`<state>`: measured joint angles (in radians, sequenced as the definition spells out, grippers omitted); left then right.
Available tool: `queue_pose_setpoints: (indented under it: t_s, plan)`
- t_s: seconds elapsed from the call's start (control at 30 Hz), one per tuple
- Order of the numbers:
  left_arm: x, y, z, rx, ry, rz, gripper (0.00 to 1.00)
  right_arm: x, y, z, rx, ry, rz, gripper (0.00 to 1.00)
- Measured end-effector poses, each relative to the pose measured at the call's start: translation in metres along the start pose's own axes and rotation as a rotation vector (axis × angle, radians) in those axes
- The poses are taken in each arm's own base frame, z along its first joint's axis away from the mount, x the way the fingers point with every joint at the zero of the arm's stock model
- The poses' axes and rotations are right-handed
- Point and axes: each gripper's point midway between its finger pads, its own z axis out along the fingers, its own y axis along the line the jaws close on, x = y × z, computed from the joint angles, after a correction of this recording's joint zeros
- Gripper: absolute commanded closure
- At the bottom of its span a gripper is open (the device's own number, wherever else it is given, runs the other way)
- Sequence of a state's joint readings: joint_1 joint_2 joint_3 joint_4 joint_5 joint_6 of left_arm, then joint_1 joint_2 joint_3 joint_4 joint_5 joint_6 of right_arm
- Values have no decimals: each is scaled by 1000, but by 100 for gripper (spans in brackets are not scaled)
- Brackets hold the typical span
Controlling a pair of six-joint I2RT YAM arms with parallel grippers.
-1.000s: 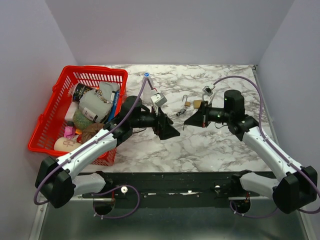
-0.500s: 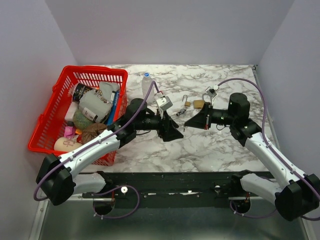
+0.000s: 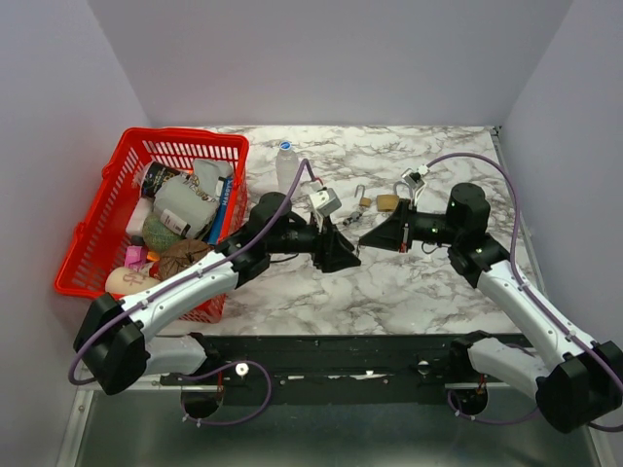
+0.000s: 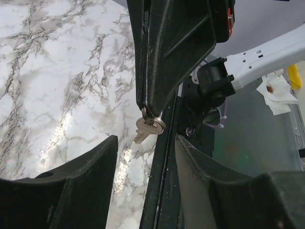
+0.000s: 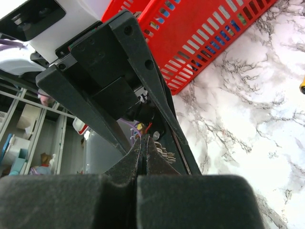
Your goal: Unlock with the key
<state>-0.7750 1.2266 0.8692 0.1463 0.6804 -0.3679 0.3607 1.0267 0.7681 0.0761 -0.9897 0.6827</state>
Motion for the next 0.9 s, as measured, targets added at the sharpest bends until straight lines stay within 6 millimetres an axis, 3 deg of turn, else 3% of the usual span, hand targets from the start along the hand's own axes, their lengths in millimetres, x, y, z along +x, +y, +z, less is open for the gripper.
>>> queue_pose_setpoints:
  t_s: [0.07,0.2,0.3,0.37,0.67,0.7,0.8,0.83,0.9]
  plan:
    - [1,0,2,3,3,0,54,1,0,0,-1,-1,4,99]
    - [4,-3,7,15,14,0,83,1,-1,0,-2,-2,6,99]
    - [5,-4,8,20,16,5,96,2,-2,0,0,-1,9,99]
    - [6,-5,8,20,20,6,100,3,-3,0,2,0,15,99]
    - [17,-3,8,4,56,23,100,9,-10,0,20,8,18,98]
    - [19,-2,7,2,66,25,100,10,-12,0,26,12,12,96]
    - [29,-1,5,2,105,26,100,18,-20,-1,59,34,-12,76]
    - [32,-1,4,3,117,25,100,22,-23,-2,74,45,-21,63]
    - [46,-6,0,33,171,10,100,25,-29,-6,114,55,-60,55]
